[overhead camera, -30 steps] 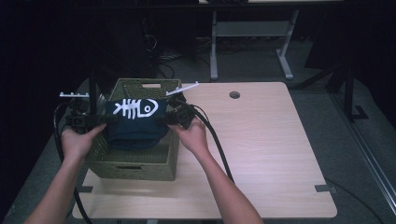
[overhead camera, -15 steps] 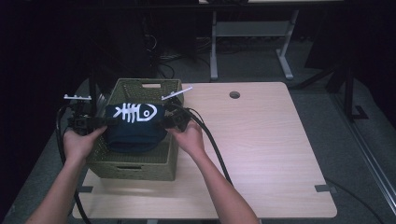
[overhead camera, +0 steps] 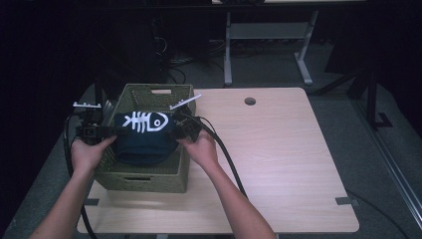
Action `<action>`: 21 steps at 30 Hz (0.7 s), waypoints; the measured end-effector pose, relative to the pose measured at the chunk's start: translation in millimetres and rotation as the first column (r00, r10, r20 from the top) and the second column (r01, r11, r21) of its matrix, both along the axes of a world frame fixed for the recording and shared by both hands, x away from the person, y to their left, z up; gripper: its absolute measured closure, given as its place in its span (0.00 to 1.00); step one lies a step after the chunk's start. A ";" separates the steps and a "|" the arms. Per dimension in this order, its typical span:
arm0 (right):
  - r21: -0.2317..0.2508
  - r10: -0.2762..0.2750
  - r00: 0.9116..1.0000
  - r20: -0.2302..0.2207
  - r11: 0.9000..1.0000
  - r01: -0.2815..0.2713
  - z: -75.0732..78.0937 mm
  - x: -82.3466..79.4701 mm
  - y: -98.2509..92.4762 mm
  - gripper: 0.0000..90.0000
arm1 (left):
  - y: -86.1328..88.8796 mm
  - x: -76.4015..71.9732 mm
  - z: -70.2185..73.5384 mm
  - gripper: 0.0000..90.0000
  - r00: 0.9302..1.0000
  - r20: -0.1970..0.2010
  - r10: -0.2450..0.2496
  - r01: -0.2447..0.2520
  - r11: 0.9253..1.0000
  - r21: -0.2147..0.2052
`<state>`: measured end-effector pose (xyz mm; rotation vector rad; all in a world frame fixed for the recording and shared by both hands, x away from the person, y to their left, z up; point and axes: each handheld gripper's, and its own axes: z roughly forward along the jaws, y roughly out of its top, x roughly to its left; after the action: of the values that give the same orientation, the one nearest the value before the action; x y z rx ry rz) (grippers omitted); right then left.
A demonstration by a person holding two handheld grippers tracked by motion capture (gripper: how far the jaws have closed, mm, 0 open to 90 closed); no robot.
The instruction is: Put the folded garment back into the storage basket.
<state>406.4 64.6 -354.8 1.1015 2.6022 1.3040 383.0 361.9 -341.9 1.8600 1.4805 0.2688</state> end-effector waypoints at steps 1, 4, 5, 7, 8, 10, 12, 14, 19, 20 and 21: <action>-0.017 -0.010 1.000 0.022 1.000 0.010 1.1 -0.3 -0.6 0.63 | 0.3 0.3 0.0 0.63 1.000 0.002 0.004 -0.004 1.000 0.005; -0.022 -0.030 0.998 0.048 0.999 0.031 5.5 -1.9 -3.3 0.59 | 2.0 1.6 -1.1 0.61 1.000 0.011 0.021 -0.022 1.000 0.016; -0.031 -0.032 0.998 0.054 0.999 0.034 6.6 -1.9 -4.2 0.59 | 2.6 1.9 -1.2 0.61 1.000 0.010 0.029 -0.030 0.999 0.013; -0.036 -0.038 0.997 0.064 0.999 0.041 8.2 -1.7 -6.8 0.58 | 3.8 1.9 -1.4 0.61 0.999 0.016 0.041 -0.042 0.999 0.016; -0.029 -0.043 0.997 0.060 0.999 0.045 9.7 -1.4 -8.8 0.58 | 4.7 1.1 -0.6 0.60 0.998 0.027 0.048 -0.049 0.999 0.018; -0.007 -0.044 0.997 0.063 0.999 0.045 12.8 -1.5 -12.4 0.59 | 5.0 0.6 1.2 0.61 0.999 0.032 0.041 -0.041 0.999 0.005; 0.002 -0.045 0.997 0.063 0.999 0.045 15.5 -2.3 -14.8 0.59 | 3.6 0.1 3.1 0.61 0.999 0.041 0.035 -0.035 0.999 -0.002; 0.017 -0.042 0.998 0.055 0.999 0.041 17.3 -2.5 -17.4 0.59 | 1.6 -0.3 4.9 0.61 0.999 0.047 0.028 -0.027 0.999 -0.022; 0.049 -0.038 0.998 0.044 0.998 0.036 21.3 -3.2 -27.7 0.59 | -7.0 -2.8 9.3 0.62 0.997 0.075 0.002 0.001 0.999 -0.036; 0.057 -0.035 0.998 0.047 0.998 0.032 22.0 -2.9 -30.2 0.59 | -8.5 -3.1 9.7 0.62 0.997 0.077 -0.007 0.010 0.999 -0.040; 0.068 -0.033 0.999 0.043 0.997 0.030 23.1 -3.0 -32.9 0.58 | -9.7 -3.6 10.3 0.62 0.997 0.075 -0.015 0.018 0.999 -0.042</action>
<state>403.4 31.7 -331.7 1.1049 2.5166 1.4023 379.4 352.2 -331.6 1.8085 1.4095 0.2934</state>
